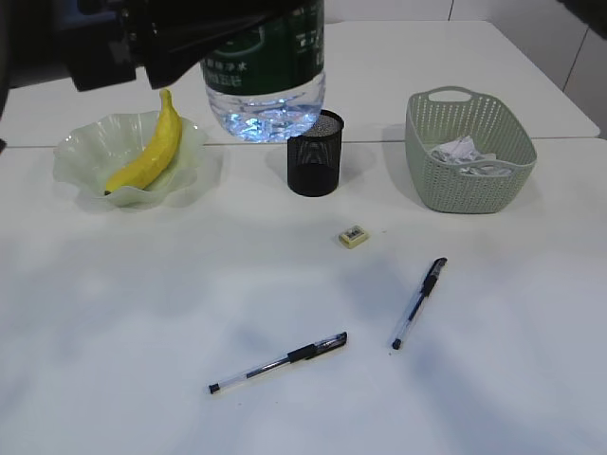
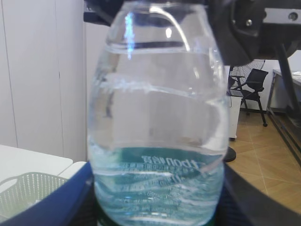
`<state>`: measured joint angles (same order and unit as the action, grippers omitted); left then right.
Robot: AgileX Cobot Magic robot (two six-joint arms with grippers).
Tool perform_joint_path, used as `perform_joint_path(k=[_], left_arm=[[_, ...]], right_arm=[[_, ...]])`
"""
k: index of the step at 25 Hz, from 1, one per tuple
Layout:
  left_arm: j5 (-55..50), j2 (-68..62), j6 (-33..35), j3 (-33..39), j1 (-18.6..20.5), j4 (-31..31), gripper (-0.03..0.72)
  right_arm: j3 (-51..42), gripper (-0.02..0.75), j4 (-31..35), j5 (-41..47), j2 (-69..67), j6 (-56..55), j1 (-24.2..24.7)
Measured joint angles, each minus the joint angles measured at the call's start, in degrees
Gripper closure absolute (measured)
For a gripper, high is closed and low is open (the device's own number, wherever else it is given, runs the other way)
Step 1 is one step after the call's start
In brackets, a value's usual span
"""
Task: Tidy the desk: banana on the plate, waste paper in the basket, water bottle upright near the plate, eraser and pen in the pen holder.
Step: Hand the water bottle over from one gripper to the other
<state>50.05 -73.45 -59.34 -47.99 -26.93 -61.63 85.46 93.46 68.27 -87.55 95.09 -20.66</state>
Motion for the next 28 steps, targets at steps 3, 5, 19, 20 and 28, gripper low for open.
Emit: perform_joint_path(k=[3, 5, 19, 20, 28], left_arm=[[0.0, 0.0, 0.0, 0.0, 0.0, -0.08, 0.294], [0.0, 0.0, 0.0, 0.0, 0.0, -0.08, 0.294], [0.0, 0.0, 0.1, 0.0, 0.0, -0.36, 0.304], [0.0, 0.0, 0.22, 0.0, 0.0, -0.36, 0.304], [-0.28, 0.0, 0.72, 0.0, 0.0, -0.7, 0.306]], right_arm=[[0.0, 0.486, 0.02, 0.0, 0.0, 0.0, 0.0], [0.0, 0.486, 0.02, 0.0, 0.0, -0.11, 0.0], [0.0, 0.432, -0.12, 0.0, 0.0, -0.98, 0.0], [0.0, 0.427, -0.12, 0.0, 0.0, -1.1, 0.0], [0.0, 0.4, 0.31, 0.13, 0.0, -1.46, 0.0]])
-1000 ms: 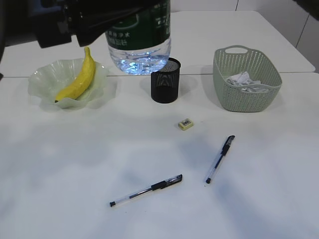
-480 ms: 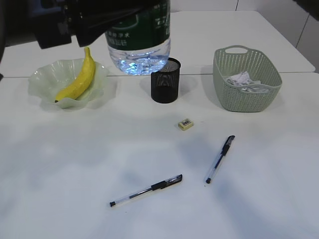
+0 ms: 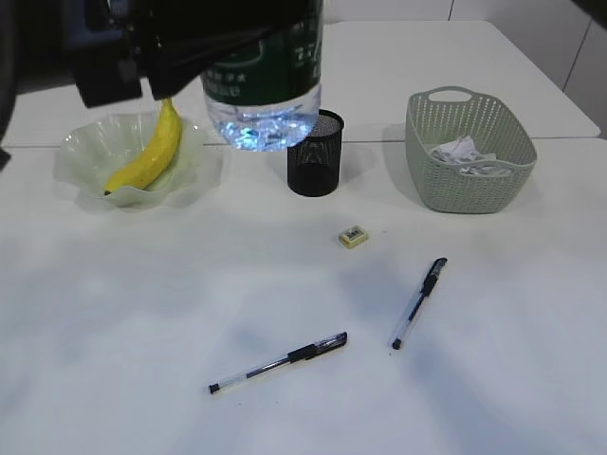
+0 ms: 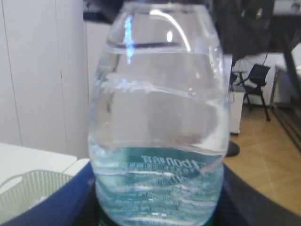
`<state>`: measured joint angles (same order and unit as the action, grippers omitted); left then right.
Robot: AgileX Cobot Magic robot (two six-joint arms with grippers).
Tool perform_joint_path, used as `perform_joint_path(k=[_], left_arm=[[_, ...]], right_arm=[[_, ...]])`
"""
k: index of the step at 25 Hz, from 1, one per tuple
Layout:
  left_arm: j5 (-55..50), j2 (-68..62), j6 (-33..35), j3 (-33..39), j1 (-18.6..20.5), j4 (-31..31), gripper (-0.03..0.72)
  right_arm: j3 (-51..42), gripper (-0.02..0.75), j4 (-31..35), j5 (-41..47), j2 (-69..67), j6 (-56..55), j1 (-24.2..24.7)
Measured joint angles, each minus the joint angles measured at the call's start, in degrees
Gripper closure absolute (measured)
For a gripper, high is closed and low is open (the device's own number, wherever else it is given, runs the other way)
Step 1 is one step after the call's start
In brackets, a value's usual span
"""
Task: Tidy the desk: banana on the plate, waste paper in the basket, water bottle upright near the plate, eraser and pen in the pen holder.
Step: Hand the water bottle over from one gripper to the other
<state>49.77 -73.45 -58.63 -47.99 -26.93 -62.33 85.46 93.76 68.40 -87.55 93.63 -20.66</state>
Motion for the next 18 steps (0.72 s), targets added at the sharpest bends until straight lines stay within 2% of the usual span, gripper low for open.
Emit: perform_joint_path(k=[6, 14, 18], left_arm=[[-1.8, -0.47, 0.64, 0.0, 0.0, -2.01, 0.306], [-2.33, -0.47, 1.08, 0.0, 0.0, -2.01, 0.306], [-4.4, -0.47, 1.58, 0.0, 0.0, -2.01, 0.306]], right_arm=[[0.0, 0.295, 2.71, 0.49, 0.49, -0.5, 0.0], [0.0, 0.284, 2.76, -1.91, 0.49, -0.59, 0.0], [0.0, 0.283, 0.99, -4.62, 0.77, -1.91, 1.58]])
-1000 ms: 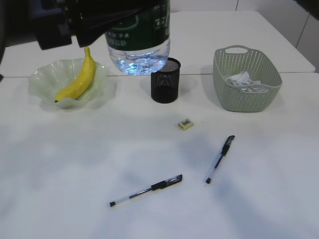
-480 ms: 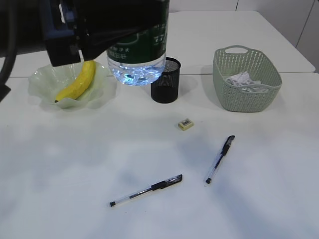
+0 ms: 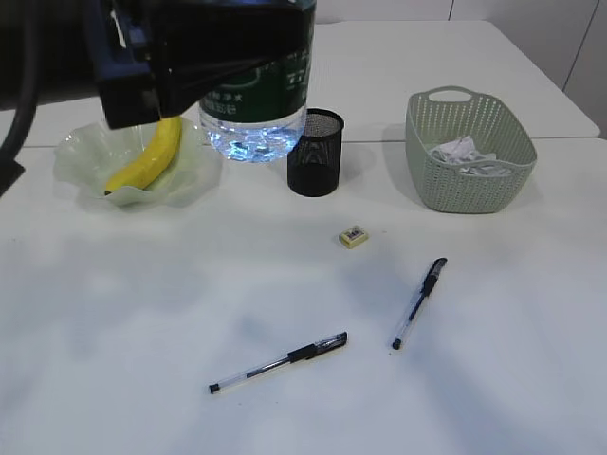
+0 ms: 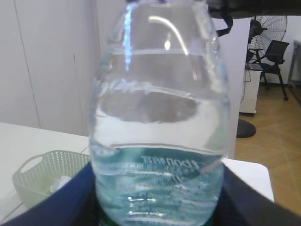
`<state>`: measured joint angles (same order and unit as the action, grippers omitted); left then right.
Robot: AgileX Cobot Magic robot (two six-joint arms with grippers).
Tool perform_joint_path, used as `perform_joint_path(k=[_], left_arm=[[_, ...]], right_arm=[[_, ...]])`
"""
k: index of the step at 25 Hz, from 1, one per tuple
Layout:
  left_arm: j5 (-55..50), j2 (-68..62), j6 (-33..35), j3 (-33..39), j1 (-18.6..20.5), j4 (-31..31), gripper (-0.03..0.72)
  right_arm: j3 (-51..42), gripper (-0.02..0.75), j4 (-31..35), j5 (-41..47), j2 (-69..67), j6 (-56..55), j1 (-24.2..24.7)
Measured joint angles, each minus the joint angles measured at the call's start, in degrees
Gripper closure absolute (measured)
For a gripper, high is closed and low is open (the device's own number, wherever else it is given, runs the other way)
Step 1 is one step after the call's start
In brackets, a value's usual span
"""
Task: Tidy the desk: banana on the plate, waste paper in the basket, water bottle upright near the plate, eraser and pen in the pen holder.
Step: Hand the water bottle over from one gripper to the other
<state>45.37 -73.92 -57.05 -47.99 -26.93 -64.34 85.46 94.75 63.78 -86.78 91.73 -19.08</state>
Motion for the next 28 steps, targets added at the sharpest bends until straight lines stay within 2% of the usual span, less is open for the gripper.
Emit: perform_joint_path(k=[11, 18, 22, 28], left_arm=[[-10.44, 0.0, 3.73, 0.0, 0.0, 1.07, 0.306], [-16.48, 0.0, 9.97, 0.1, 0.41, 8.2, 0.306], [-17.51, 0.0, 11.18, 0.1, 2.9, 9.67, 0.306], [-17.74, 0.0, 11.46, 0.32, 9.27, 12.11, 0.306]], right_arm=[[0.0, 0.278, -13.76, -5.23, 2.06, -8.21, 4.62], [0.0, 0.278, -19.39, -7.97, 2.1, -11.77, 5.35], [0.0, 0.278, -23.62, -9.36, 2.83, -14.04, 5.35], [0.0, 0.278, -28.8, -9.8, 3.18, -18.2, 5.35]])
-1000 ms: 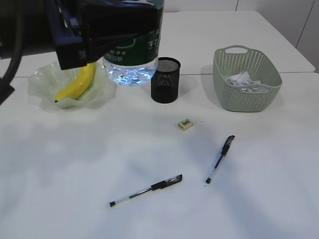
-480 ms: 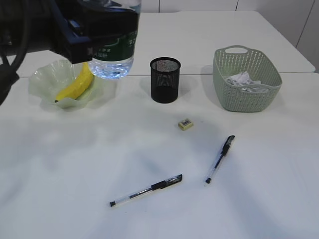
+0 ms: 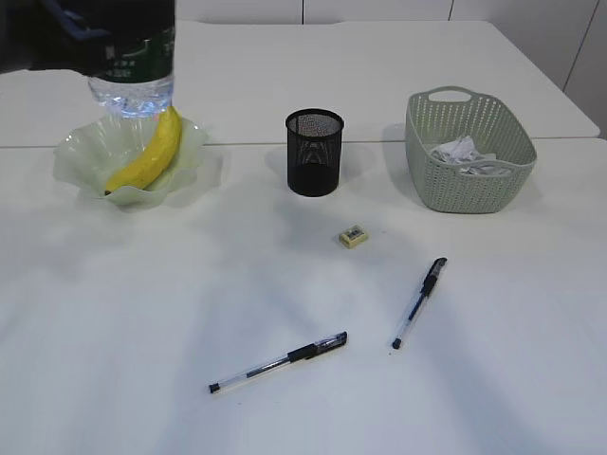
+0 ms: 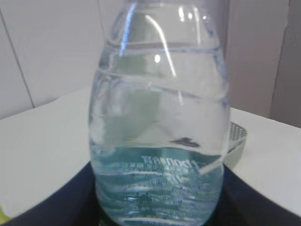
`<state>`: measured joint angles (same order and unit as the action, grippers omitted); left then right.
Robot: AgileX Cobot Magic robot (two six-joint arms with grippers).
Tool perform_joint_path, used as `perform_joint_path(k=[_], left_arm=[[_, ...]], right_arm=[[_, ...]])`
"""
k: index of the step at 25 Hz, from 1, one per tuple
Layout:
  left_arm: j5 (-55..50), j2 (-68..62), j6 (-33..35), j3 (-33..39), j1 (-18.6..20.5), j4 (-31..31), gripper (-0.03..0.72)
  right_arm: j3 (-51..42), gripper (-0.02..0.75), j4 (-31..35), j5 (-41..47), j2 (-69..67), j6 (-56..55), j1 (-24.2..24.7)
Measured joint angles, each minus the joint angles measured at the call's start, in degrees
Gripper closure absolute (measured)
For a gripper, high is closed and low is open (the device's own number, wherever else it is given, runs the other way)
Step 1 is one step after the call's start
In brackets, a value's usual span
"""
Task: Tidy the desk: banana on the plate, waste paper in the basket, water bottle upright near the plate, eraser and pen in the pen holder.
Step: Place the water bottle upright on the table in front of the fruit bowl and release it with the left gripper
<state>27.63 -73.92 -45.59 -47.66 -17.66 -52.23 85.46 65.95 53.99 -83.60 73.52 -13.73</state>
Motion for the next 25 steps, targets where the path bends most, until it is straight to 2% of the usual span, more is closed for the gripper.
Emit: perform_joint_path(k=[3, 7, 16, 21, 25], left_arm=[[-0.1, 0.0, 1.27, 1.52, 2.48, 2.22, 0.306], [-0.11, 0.0, 6.39, 5.57, 4.19, 9.77, 0.306], [1.35, 0.0, 23.95, 12.88, 4.95, 28.54, 0.306], [3.71, -0.09, 31.76, 14.75, 4.95, 36.92, 0.306], [4.49, -1.89, 34.2, 15.12, 4.95, 40.52, 0.306]], right_arm=[[0.0, 0.278, -2.13, 0.0, 0.0, -1.83, 0.0], [0.0, 0.277, -3.84, -0.04, 0.0, -3.15, 0.0], [0.0, 0.277, -7.3, -0.04, 0.09, -7.18, 0.0], [0.0, 0.277, -14.67, -0.14, 0.09, -15.77, 0.0], [0.0, 0.278, -21.95, -0.55, 0.09, -22.62, 0.0]])
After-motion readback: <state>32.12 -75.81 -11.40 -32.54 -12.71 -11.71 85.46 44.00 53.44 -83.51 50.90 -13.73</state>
